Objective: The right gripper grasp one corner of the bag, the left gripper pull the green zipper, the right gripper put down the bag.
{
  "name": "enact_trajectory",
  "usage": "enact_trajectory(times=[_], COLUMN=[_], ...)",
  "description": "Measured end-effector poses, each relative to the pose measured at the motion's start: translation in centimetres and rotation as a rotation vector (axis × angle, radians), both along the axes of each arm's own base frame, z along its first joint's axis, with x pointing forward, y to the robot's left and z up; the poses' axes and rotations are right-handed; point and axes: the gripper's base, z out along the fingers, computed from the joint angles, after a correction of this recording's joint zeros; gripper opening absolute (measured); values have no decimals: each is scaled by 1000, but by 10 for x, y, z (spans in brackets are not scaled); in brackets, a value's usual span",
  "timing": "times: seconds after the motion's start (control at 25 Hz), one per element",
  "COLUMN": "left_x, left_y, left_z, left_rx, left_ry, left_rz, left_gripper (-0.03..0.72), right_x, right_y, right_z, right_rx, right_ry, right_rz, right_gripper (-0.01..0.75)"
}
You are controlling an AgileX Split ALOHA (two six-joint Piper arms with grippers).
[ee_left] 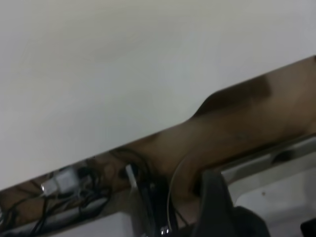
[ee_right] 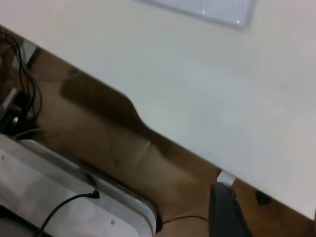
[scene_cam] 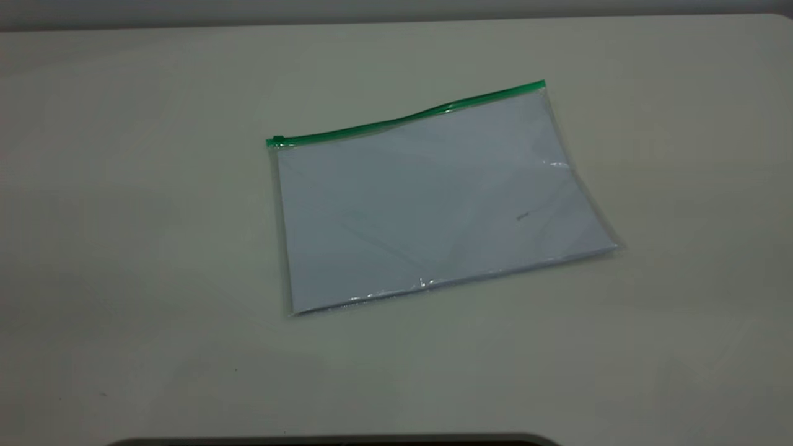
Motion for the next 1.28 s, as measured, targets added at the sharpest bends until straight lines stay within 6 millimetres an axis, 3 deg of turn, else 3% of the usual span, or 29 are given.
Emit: enact_trajectory(times=[0.28, 0.76, 1.12, 1.28], left_x=[-1, -5, -37, -53], left_y=[0, 1, 7, 5], left_z=[0, 2, 6, 5], left_rx=[-9, -18, -26, -25], left_ry=[-18, -54, -301, -407], left_rz=[5, 13, 242, 268], left_gripper=[568, 568, 568, 568], right_x=[-10, -14, -43, -60], right_y=[-11, -14, -34, -35], right_z=[-2, -2, 6, 6], right_rx=[-44, -25, 41, 60], right_ry=[-47, -78, -293, -411], right_rz=[-5, -13, -451, -519], right_gripper=[462, 462, 462, 462])
